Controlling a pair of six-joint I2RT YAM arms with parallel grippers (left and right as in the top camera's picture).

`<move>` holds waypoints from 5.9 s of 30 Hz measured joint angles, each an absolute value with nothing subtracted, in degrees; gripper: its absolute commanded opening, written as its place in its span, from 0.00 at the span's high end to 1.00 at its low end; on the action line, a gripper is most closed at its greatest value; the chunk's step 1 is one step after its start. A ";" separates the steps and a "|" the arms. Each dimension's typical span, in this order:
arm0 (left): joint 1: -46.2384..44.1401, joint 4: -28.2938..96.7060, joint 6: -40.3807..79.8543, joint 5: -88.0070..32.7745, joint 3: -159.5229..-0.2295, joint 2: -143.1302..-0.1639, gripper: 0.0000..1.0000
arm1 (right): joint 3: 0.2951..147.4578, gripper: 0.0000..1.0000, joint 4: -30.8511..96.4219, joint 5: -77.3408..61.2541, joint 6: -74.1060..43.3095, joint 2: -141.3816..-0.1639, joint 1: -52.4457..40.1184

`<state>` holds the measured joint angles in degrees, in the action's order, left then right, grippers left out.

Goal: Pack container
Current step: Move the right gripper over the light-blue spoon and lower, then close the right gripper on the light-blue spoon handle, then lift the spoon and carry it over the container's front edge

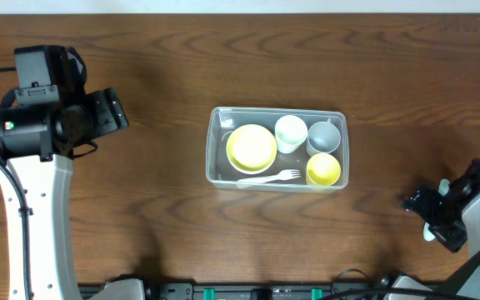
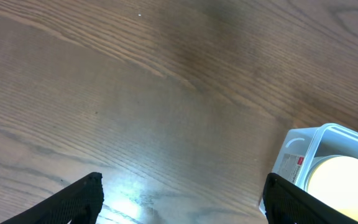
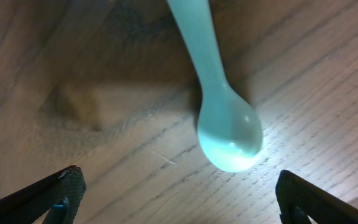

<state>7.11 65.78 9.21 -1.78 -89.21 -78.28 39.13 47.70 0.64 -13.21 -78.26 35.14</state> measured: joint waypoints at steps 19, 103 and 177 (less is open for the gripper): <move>7.11 65.73 9.21 -1.78 -89.21 -78.28 0.18 | 38.76 0.01 43.72 5.61 -13.65 -79.31 35.14; 7.11 65.58 9.23 -1.78 -89.21 -78.28 0.18 | 40.53 0.85 43.68 0.54 -12.86 -88.01 35.44; 7.11 65.80 9.21 -1.78 -89.21 -78.28 0.17 | 71.64 0.99 57.58 -5.80 41.43 -91.18 -34.04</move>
